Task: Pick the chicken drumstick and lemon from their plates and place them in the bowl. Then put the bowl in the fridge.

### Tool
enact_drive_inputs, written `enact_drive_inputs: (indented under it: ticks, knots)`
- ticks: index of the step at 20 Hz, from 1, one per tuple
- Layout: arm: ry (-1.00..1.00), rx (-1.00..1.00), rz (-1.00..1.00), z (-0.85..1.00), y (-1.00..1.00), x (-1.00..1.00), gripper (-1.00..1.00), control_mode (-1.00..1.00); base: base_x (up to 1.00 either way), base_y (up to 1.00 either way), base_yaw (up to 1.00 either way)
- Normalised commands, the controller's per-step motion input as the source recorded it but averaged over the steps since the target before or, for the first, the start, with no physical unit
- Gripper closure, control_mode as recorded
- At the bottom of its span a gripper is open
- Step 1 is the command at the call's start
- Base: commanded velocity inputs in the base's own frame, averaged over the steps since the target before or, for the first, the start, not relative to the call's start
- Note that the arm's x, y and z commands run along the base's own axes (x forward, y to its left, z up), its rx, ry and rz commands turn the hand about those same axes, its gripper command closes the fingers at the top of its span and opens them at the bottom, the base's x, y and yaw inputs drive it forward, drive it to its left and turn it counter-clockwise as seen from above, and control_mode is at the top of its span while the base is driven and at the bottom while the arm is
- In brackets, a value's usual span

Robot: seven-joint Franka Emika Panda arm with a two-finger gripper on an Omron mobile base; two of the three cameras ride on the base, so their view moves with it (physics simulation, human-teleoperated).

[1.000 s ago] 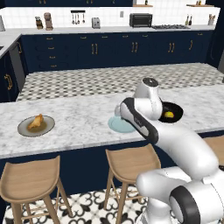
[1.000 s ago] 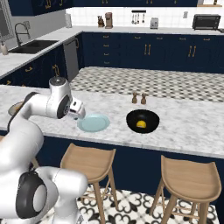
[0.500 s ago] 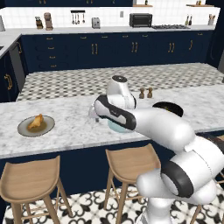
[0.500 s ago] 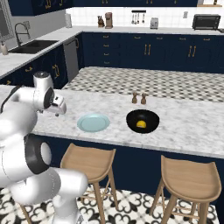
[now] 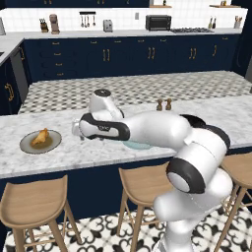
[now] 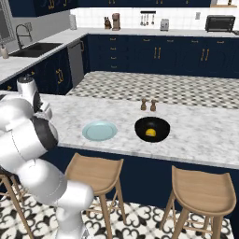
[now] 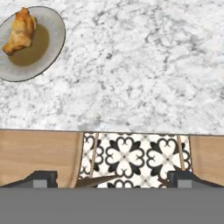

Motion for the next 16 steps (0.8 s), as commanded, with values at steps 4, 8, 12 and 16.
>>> enact_drive_inputs:
  ticks: [4,8,12,16]
  knots:
    - [0.00,0.00,0.00,-0.01,0.66,0.34,-1.00,-1.00,0.00,0.00,0.00]
    - [-0.08,0.01,0.00,0.08,-0.41,-0.15,-1.00,-1.00,0.00,0.00,0.00]
    - [0.02,0.00,0.09,0.00,-1.00,-0.73,-1.00,-1.00,0.00,0.00,0.00]
    - [0.07,-0.02,0.25,-0.01,-0.74,-0.35,-1.00,-1.00,0.00,0.00,0.00]
